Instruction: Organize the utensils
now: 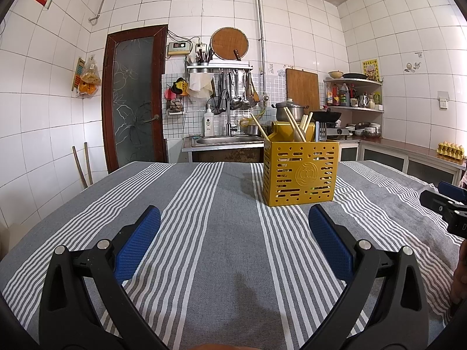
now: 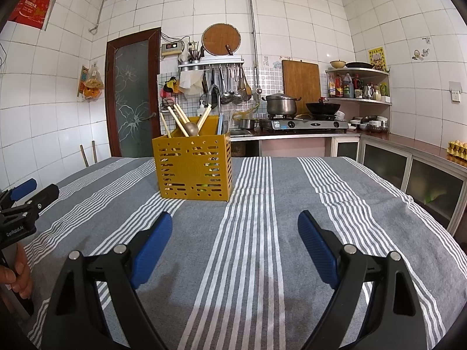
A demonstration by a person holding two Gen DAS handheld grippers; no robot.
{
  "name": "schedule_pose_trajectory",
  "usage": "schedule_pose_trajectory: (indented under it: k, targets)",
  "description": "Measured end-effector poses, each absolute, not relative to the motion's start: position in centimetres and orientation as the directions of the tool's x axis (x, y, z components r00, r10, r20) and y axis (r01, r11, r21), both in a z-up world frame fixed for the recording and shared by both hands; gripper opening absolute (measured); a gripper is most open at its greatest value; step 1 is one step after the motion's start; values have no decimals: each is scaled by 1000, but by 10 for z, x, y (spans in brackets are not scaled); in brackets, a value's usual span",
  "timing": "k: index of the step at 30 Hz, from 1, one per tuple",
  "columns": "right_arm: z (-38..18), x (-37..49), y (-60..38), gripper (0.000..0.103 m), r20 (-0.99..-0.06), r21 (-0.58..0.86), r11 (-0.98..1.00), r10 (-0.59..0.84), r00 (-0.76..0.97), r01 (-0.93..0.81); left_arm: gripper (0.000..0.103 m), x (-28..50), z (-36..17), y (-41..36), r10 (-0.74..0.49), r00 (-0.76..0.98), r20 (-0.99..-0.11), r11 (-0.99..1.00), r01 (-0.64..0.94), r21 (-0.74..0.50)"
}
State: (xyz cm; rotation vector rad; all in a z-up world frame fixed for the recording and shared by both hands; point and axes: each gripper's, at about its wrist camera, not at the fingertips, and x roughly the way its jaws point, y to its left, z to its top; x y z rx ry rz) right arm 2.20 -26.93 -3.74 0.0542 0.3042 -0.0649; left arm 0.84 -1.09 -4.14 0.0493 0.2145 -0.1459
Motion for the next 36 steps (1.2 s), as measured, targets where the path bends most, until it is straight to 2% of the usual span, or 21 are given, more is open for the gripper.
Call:
schedule_pose_trajectory:
  k: [36]
  targets:
    - [-37, 23, -270, 87, -303, 52, 996, -54, 951, 73, 98, 5, -39, -11, -137, 967, -215, 988, 149, 40]
